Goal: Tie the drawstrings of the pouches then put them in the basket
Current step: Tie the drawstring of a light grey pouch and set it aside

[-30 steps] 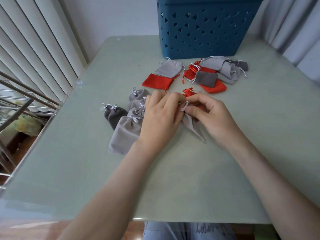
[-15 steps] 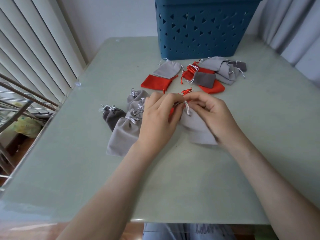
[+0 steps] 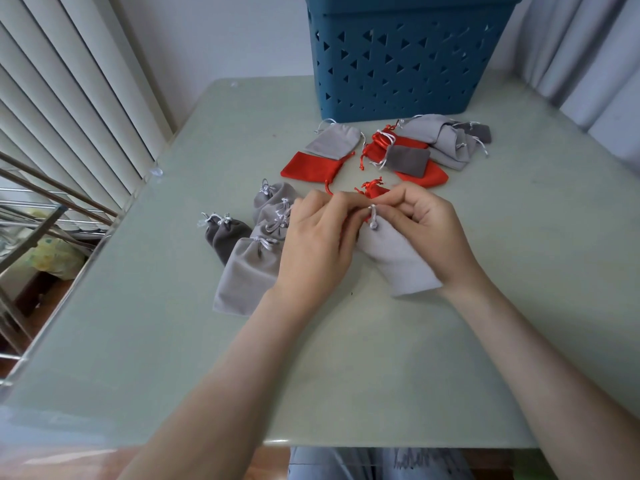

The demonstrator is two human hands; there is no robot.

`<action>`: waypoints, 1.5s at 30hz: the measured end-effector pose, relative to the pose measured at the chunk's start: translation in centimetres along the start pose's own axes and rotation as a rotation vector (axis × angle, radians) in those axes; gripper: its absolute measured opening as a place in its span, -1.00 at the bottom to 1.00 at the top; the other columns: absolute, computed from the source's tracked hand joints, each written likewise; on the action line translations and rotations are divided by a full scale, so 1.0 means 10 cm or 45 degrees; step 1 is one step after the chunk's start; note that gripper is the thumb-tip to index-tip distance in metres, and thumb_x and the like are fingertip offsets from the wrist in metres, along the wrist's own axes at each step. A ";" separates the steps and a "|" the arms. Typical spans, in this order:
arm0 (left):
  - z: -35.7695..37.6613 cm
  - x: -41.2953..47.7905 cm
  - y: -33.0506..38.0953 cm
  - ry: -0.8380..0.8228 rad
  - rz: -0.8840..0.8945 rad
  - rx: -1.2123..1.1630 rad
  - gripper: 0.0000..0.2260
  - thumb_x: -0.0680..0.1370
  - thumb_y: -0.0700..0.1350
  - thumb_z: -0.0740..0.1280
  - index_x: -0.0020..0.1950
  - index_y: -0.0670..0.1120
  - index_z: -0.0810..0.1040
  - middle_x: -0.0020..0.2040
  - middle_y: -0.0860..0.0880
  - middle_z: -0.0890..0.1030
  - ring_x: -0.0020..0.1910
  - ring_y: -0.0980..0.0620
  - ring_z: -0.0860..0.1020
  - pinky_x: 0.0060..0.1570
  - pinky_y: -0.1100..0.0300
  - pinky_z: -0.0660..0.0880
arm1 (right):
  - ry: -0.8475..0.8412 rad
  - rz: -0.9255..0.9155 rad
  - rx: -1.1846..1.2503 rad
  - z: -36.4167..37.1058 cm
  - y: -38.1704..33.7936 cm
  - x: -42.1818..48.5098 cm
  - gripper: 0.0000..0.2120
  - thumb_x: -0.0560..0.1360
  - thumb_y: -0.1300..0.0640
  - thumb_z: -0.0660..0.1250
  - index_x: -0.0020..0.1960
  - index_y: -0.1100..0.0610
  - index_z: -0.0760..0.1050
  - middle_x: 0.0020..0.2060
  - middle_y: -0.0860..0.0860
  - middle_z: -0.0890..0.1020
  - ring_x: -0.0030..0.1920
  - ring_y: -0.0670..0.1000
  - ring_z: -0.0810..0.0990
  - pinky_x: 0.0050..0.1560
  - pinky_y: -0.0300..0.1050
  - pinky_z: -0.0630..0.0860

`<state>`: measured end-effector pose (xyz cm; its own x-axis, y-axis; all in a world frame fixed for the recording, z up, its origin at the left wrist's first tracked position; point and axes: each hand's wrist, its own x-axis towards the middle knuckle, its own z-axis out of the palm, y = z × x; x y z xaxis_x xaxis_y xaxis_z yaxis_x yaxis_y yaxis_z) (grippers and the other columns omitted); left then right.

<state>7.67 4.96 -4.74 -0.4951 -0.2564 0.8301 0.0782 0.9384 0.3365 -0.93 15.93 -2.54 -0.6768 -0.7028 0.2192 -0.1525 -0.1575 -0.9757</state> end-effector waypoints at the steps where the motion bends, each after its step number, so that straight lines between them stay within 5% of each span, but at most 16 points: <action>1: 0.01 0.00 0.00 -0.008 -0.012 -0.006 -0.88 0.54 -0.19 0.27 -0.07 -0.20 0.58 -0.21 0.01 0.59 -0.19 0.04 0.39 -0.19 0.09 0.35 | 0.003 -0.004 0.002 0.00 0.00 0.00 -0.83 0.52 0.33 0.29 -0.19 0.13 0.52 -0.40 -0.09 0.65 -0.34 -0.21 0.56 -0.28 -0.36 0.45; 6: 0.06 -0.02 -0.03 -0.026 -0.162 -0.058 -0.93 0.56 -0.10 0.22 -0.01 -0.04 0.34 -0.18 -0.07 0.62 -0.19 0.03 0.41 -0.14 0.21 0.32 | -0.011 -0.016 -0.057 0.00 0.05 0.01 -0.83 0.55 0.32 0.27 -0.18 0.13 0.48 -0.38 -0.10 0.62 -0.33 -0.21 0.53 -0.27 -0.35 0.42; 11: 0.04 0.00 -0.07 -0.095 -0.214 0.041 -0.78 0.54 -0.09 0.19 -0.13 -0.22 0.53 -0.27 -0.10 0.57 -0.23 0.01 0.33 -0.20 0.15 0.30 | -0.063 -0.101 -0.159 0.02 0.04 -0.02 -0.86 0.57 0.32 0.23 -0.13 0.17 0.46 -0.34 0.01 0.56 -0.34 -0.21 0.50 -0.26 -0.38 0.40; 14: 0.04 -0.01 -0.11 -0.161 -0.099 0.140 -0.85 0.51 -0.17 0.21 -0.13 -0.20 0.54 -0.17 -0.09 0.59 -0.20 -0.04 0.32 -0.20 0.04 0.32 | -0.076 -0.107 -0.175 0.01 0.07 -0.01 -0.85 0.57 0.29 0.24 -0.15 0.13 0.46 -0.34 0.00 0.56 -0.35 -0.20 0.49 -0.26 -0.36 0.40; 19: 0.00 0.01 -0.14 -0.192 -0.060 0.196 -0.84 0.44 -0.34 0.16 -0.09 -0.21 0.50 0.02 -0.10 0.60 -0.10 -0.07 0.36 -0.08 0.10 0.33 | 0.182 -0.031 -0.196 -0.10 0.11 0.07 -0.87 0.51 0.17 0.32 -0.22 0.04 0.47 -0.32 0.06 0.56 -0.28 -0.10 0.47 -0.24 -0.20 0.39; 23: -0.12 0.10 0.00 -0.241 -0.331 -0.247 -0.82 0.57 -0.25 0.08 -0.04 -0.20 0.47 0.05 0.03 0.55 -0.02 0.12 0.46 -0.01 0.42 0.32 | 0.154 0.048 -0.102 -0.07 0.04 0.05 -0.82 0.56 0.27 0.24 -0.20 0.11 0.44 -0.41 0.03 0.55 -0.37 -0.09 0.49 -0.32 -0.25 0.41; 25: -0.20 0.18 0.08 -0.297 -0.524 -0.421 -0.85 0.64 -0.21 0.11 -0.06 -0.12 0.44 -0.07 0.07 0.57 -0.16 0.34 0.47 -0.13 0.54 0.31 | 0.062 0.099 0.032 -0.03 -0.04 0.04 -0.81 0.57 0.31 0.20 -0.19 0.15 0.44 -0.45 -0.05 0.56 -0.44 -0.12 0.48 -0.41 -0.28 0.39; 28: -0.34 0.27 0.16 -0.309 -0.640 -0.364 -0.81 0.65 -0.17 0.10 -0.17 -0.05 0.29 -0.34 0.10 0.43 -0.37 0.35 0.40 -0.31 0.47 0.32 | -0.089 0.133 0.046 0.04 -0.18 -0.01 -0.83 0.56 0.33 0.21 -0.17 0.16 0.47 -0.36 0.05 0.55 -0.37 -0.03 0.45 -0.37 -0.18 0.34; 32: -0.57 0.30 0.16 -0.282 -0.530 -0.214 -0.91 0.63 -0.19 0.11 -0.08 -0.10 0.29 -0.37 0.13 0.38 -0.38 0.30 0.39 -0.37 0.42 0.28 | -0.227 0.133 -0.091 0.19 -0.30 -0.07 -0.79 0.54 0.40 0.20 -0.14 0.15 0.48 -0.37 -0.09 0.59 -0.36 -0.16 0.49 -0.37 -0.32 0.37; 37: -0.87 0.12 -0.12 -0.381 -0.287 -0.012 -0.88 0.58 -0.22 0.15 -0.04 -0.26 0.40 -0.25 0.04 0.40 -0.26 0.03 0.36 -0.30 0.27 0.20 | -0.328 0.235 -0.251 0.41 -0.25 -0.13 -0.87 0.59 0.26 0.17 -0.03 0.21 0.49 -0.35 0.02 0.56 -0.36 -0.04 0.51 -0.38 -0.19 0.35; 42: -0.97 -0.21 -0.35 -0.810 -0.424 0.417 -0.78 0.64 -0.06 0.12 0.04 -0.21 0.39 0.04 -0.17 0.51 -0.02 -0.21 0.51 -0.20 0.03 0.31 | -0.499 0.168 -0.701 0.56 0.00 -0.20 -0.92 0.49 0.12 0.38 -0.09 0.10 0.49 -0.33 -0.04 0.60 -0.37 -0.15 0.52 -0.30 -0.26 0.41; 45: -0.98 -0.29 -0.37 -0.681 -0.412 0.334 -0.81 0.60 -0.09 0.19 -0.05 -0.23 0.42 -0.06 -0.20 0.50 -0.11 -0.24 0.49 -0.19 0.00 0.34 | -0.506 0.097 -0.892 0.62 0.10 -0.21 -0.89 0.43 0.15 0.43 -0.12 0.07 0.50 -0.34 -0.10 0.56 -0.38 -0.22 0.46 -0.28 -0.29 0.38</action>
<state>17.25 0.00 -4.00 -0.8235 -0.4474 0.3487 -0.3252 0.8761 0.3561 4.82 12.93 -3.96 -0.4173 -0.9088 0.0068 -0.6211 0.2797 -0.7321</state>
